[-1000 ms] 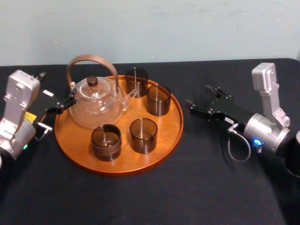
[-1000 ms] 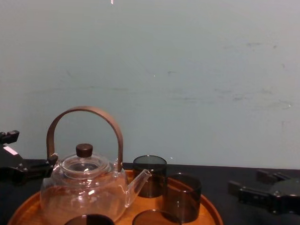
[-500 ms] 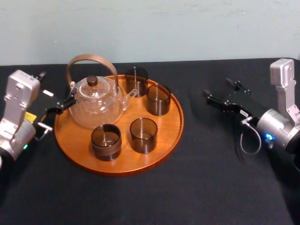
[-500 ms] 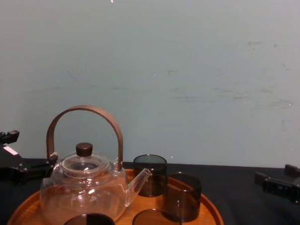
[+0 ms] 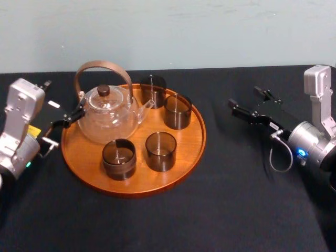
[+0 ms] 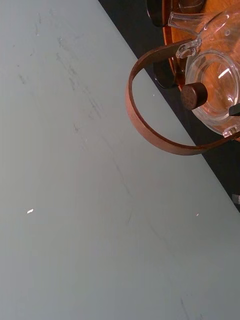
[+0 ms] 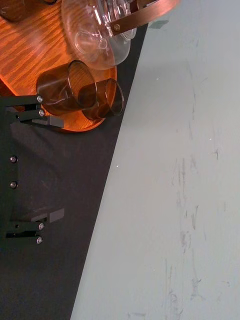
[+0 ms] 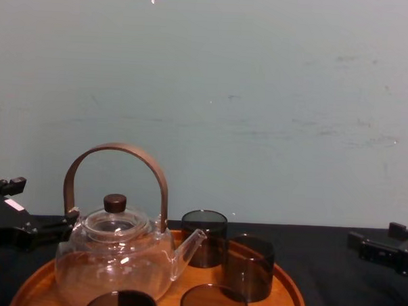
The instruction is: Pick up the glass from the table and place it on the tray.
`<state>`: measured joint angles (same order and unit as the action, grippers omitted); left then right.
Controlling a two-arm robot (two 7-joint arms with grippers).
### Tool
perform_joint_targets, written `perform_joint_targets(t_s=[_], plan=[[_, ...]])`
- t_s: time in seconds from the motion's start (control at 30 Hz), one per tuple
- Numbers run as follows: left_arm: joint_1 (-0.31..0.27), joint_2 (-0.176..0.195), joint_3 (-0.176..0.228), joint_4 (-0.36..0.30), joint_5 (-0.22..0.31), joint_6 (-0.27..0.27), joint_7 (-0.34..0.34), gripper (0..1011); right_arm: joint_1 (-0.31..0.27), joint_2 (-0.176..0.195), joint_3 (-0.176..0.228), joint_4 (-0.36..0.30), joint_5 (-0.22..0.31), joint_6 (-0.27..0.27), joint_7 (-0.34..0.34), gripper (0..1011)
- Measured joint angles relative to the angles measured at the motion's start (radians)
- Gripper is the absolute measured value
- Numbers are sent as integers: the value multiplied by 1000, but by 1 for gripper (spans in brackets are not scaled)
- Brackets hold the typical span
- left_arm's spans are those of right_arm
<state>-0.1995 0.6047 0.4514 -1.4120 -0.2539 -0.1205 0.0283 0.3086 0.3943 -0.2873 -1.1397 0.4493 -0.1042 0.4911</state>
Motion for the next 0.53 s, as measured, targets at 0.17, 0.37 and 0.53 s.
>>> perform_joint_targets(t_s=[0.17,0.37,0.53], plan=[[0,0,0,0,0,0,0,1010,0,0,-1,-1,0,0,0,1000],[0,0,0,0,0,0,0,1009,-1,1,-2,-2,0,1,1,1000],[0,0,0,0,0,0,0,1010,-1,1,-2,-2,-1,2,1,1000]])
